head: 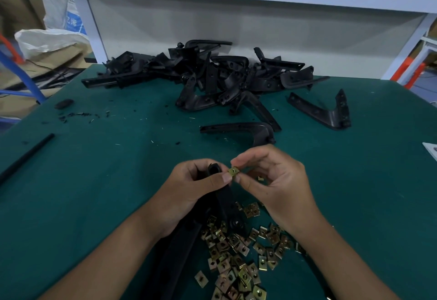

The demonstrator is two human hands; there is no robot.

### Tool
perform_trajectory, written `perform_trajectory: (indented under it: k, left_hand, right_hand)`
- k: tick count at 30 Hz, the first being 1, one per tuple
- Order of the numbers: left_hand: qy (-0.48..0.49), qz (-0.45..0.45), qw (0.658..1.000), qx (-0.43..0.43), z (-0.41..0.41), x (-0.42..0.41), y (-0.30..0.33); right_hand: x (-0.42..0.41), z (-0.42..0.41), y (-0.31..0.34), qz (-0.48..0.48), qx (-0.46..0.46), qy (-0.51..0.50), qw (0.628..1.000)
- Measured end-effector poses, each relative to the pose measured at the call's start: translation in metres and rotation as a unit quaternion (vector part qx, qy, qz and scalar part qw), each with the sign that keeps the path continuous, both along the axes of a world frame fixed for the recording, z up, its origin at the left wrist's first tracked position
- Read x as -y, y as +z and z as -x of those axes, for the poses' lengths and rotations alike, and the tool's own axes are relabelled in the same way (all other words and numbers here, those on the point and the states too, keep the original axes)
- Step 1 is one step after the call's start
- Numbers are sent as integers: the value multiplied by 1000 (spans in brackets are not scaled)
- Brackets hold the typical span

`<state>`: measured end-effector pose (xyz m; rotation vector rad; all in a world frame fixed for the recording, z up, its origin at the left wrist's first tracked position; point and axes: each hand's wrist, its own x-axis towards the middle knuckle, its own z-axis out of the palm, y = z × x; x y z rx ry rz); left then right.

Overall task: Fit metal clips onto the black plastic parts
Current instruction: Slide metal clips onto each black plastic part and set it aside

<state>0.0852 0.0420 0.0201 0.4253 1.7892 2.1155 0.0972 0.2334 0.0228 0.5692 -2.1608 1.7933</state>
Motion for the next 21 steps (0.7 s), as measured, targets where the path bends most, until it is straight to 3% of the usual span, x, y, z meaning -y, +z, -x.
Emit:
perform_trajectory:
  k: [21]
  left_hand:
    - [-2,14,1000,-2,3,2,-3]
  right_hand:
    - [0,-1,2,-2,25,6,1000]
